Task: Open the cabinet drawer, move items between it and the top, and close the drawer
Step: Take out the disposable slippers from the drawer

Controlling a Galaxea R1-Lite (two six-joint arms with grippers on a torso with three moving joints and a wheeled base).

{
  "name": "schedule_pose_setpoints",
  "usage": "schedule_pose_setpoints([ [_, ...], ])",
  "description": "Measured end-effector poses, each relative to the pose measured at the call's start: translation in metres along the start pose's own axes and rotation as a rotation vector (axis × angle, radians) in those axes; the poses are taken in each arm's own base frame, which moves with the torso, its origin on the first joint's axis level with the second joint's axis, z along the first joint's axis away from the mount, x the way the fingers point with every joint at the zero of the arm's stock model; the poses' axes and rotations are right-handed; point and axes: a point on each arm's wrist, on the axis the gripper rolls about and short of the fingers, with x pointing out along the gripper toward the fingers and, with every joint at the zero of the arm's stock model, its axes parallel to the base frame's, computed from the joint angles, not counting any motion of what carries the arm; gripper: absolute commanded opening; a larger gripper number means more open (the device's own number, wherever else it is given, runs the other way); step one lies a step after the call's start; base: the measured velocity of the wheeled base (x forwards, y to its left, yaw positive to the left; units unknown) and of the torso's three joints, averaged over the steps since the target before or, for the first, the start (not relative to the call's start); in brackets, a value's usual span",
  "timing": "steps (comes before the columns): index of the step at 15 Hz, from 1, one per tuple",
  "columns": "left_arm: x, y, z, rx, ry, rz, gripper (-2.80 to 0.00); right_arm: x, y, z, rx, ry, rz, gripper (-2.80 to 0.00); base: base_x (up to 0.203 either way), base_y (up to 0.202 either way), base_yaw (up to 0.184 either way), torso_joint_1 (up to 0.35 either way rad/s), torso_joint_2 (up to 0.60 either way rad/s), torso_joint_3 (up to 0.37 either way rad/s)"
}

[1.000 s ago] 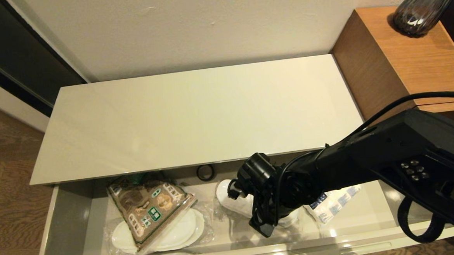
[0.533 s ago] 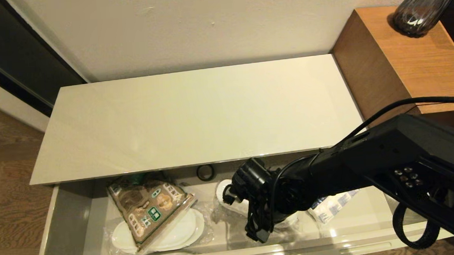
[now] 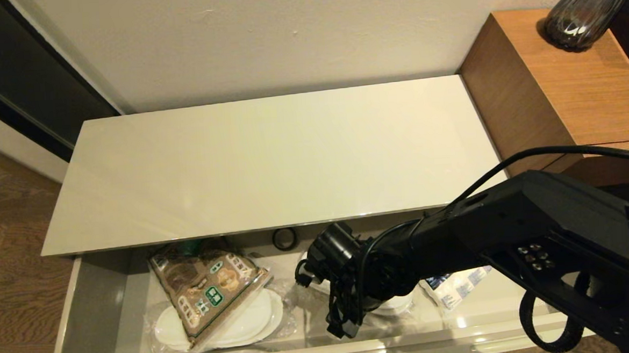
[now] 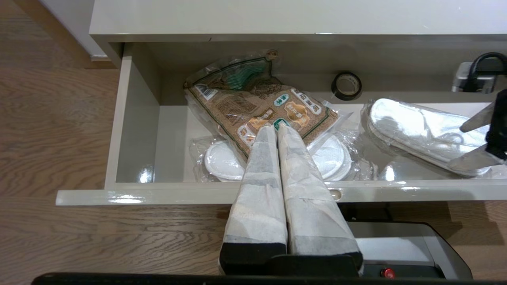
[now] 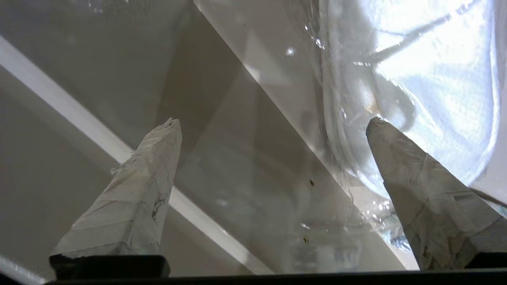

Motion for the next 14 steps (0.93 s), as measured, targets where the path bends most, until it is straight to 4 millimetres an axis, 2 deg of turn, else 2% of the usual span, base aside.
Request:
schedule_pose_setpoints([
  [8,0.000,0.000,0.000,0.000,0.000,0.000,-2.80,0.011,0.003,0.009,-0.013,-0.009,0.001,0.00,0.000,0.000,0.000,0.000,0.00,0.000],
  [14,0.000,0.000,0.000,0.000,0.000,0.000,-2.80,0.007,-0.014,0.001,0.028,0.027,-0.008,0.00,0.000,0.000,0.000,0.000,0.00,0.000],
])
